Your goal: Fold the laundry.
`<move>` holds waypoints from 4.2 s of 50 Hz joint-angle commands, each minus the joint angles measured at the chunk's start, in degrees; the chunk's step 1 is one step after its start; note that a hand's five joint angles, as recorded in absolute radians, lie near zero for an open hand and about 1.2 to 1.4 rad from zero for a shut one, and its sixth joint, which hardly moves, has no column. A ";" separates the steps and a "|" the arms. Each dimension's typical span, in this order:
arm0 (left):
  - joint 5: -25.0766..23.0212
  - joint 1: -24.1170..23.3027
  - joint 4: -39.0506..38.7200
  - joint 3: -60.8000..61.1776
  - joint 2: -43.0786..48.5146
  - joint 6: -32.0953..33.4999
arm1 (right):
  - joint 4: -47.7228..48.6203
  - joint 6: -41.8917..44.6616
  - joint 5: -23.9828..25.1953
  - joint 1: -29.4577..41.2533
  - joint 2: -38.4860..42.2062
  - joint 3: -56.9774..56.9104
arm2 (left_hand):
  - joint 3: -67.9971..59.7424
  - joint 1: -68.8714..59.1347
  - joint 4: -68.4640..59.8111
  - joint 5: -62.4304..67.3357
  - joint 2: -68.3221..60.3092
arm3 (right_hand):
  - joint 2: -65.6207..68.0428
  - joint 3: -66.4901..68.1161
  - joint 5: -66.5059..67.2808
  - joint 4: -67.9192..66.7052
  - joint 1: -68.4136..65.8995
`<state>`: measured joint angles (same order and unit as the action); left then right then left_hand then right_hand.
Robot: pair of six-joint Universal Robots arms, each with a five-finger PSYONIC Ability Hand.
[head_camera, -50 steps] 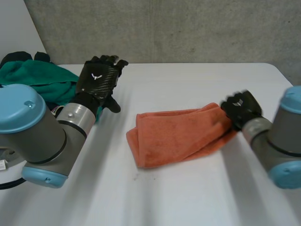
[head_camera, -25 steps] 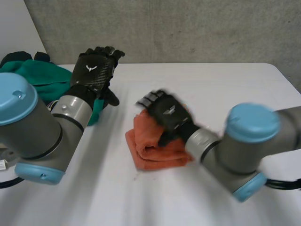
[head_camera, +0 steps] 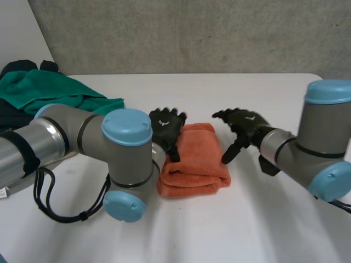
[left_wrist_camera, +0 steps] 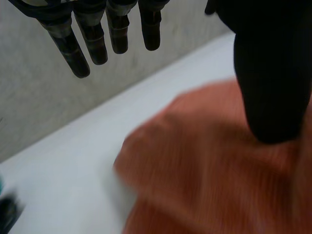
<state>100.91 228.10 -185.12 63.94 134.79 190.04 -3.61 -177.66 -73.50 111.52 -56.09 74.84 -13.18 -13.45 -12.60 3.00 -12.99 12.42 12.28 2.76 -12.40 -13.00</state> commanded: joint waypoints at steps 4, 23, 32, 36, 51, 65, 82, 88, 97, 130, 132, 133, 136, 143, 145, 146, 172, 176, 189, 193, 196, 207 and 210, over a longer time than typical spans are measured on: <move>2.62 0.94 2.66 7.95 -0.93 10.08 | -2.63 5.74 -0.94 5.02 9.59 -5.93 | 0.11 0.38 -0.48 0.08 -0.09 | -2.42 -2.28 -2.76 2.40 3.00; -8.87 5.15 -0.16 10.41 -16.66 10.00 | 7.65 11.29 -14.38 4.41 -4.99 6.01 | -0.06 0.21 -0.64 0.24 -0.25 | -2.42 -2.28 -2.76 2.40 3.00; -31.27 9.02 0.46 12.34 -22.73 1.15 | 6.43 2.15 -12.81 3.88 -5.35 15.68 | -0.40 -0.13 -0.98 0.58 -0.59 | -2.42 -2.28 -2.76 2.40 3.00; -34.64 10.25 0.46 12.79 -23.70 -3.53 | 7.65 -3.21 -7.89 3.27 -5.43 18.50 | -0.57 -0.30 -1.15 0.75 -0.76 | -2.42 -2.28 -2.76 2.40 3.00; -34.55 9.64 0.37 12.96 -24.14 -5.21 | 12.75 -10.51 -3.75 4.06 0.80 16.31 | -1.07 -0.80 -1.65 1.25 -1.26 | 4.54 4.68 4.20 -4.57 -3.97; -34.64 9.20 0.20 12.88 -24.14 -5.29 | 21.45 -15.25 -9.11 4.32 2.48 12.44 | -1.24 -0.97 -1.82 1.42 -1.43 | 67.58 67.72 67.24 -67.60 -67.00; -34.55 9.20 -0.07 11.91 -24.31 -5.38 | 16.19 -19.74 -15.88 -12.11 13.36 -14.62 | -1.24 -0.97 -1.82 1.42 -1.43 | 67.58 67.72 67.24 -67.60 -67.00; -34.47 9.20 -0.16 11.29 -24.40 -5.38 | 14.07 -20.00 -19.12 -17.47 18.99 -23.94 | -1.24 -0.97 -1.82 1.42 -1.43 | 67.58 67.72 67.24 -67.60 -67.00; -34.38 9.02 -0.07 10.94 -24.31 -5.38 | 8.81 -18.86 -9.86 -22.22 23.92 -33.09 | -1.24 -0.97 -1.82 1.42 -1.43 | 62.64 62.78 62.30 -62.67 -62.07; -34.47 8.41 -0.07 12.70 -23.08 -5.47 | -7.45 0.55 19.19 -16.52 32.97 -42.31 | -1.24 -0.97 -1.82 1.42 -1.43 | 11.58 11.73 11.25 -11.61 -11.01; -34.55 8.41 -0.07 12.87 -23.00 -5.47 | -7.90 1.26 19.19 -16.25 33.41 -42.76 | -1.24 -0.97 -1.82 1.42 -1.43 | 15.97 16.11 15.63 -16.00 -15.40; -34.55 8.41 -0.07 12.87 -23.00 -5.47 | -8.51 1.70 19.19 -16.25 33.76 -43.20 | -1.24 -0.97 -1.82 1.42 -1.43 | 22.32 22.46 21.99 -22.35 -21.75; -34.55 8.41 -0.07 13.05 -23.00 -5.47 | -9.04 1.79 19.19 -16.16 34.11 -43.81 | -1.24 -0.97 -1.82 1.42 -1.43 | 28.77 28.91 28.43 -28.79 -28.19; -34.55 8.67 -0.07 13.05 -22.91 -5.47 | -9.57 1.97 19.19 -16.07 34.73 -44.69 | -1.24 -0.97 -1.82 1.42 -1.43 | 27.59 27.73 27.25 -27.62 -27.02; -34.55 8.85 -0.07 13.05 -22.91 -5.47 | -9.92 1.97 19.19 -16.07 34.99 -45.05 | -1.24 -0.97 -1.82 1.42 -1.43 | 43.00 43.14 42.66 -43.02 -42.42; -34.55 8.85 -0.07 13.05 -22.99 -5.47 | -10.10 2.06 19.10 -16.07 35.17 -45.22 | -1.24 -0.97 -1.82 1.42 -1.43 | 55.90 56.04 55.56 -55.93 -55.33; -34.47 8.76 -0.33 12.35 -23.17 -5.47 | 4.67 -21.59 -19.65 -24.77 35.17 -52.95 | -1.24 -0.97 -1.82 1.42 -1.43 | 67.58 67.72 67.24 -67.60 -67.00; -34.47 8.59 -0.42 12.26 -23.17 -5.56 | 5.28 -21.59 -23.26 -26.88 35.52 -54.01 | -1.24 -0.97 -1.82 1.42 -1.43 | 67.58 67.72 67.24 -67.60 -67.00; -34.47 8.41 -0.51 12.26 -23.17 -6.08 | 6.16 -21.32 -24.14 -28.55 37.28 -52.52 | -1.24 -0.97 -1.82 1.42 -1.43 | 67.58 67.72 67.24 -67.60 -67.00; -34.47 8.41 -0.51 12.26 -23.17 -6.08 | 5.02 -18.26 -22.30 -28.81 33.42 -48.48 | -1.24 -0.97 -1.82 1.42 -1.43 | 24.62 24.77 24.29 -24.65 -24.05; -34.47 8.32 -0.51 12.26 -23.17 -6.08 | 4.76 -13.07 -19.58 -29.16 29.82 -44.18 | -1.24 -0.97 -1.82 1.42 -1.43 | -2.42 -2.28 -2.76 2.40 3.00; -34.47 6.65 -0.51 12.09 -24.31 -6.17 | 4.93 10.04 -31.16 -30.40 15.23 -30.99 | -1.24 -0.97 -1.82 1.42 -1.43 | -2.42 -2.28 -2.76 2.40 3.00; -34.64 6.30 -0.60 11.82 -25.19 -6.17 | 9.49 14.61 -34.25 -29.79 10.31 -29.14 | -1.24 -0.97 -1.82 1.42 -1.43 | -2.42 -2.28 -2.76 2.40 3.00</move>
<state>66.42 235.08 -185.63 76.14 110.81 183.87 1.12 -171.13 -100.93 81.15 -38.66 42.63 -13.18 -12.69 -12.62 2.99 -12.99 12.47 12.30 2.76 -12.44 -12.98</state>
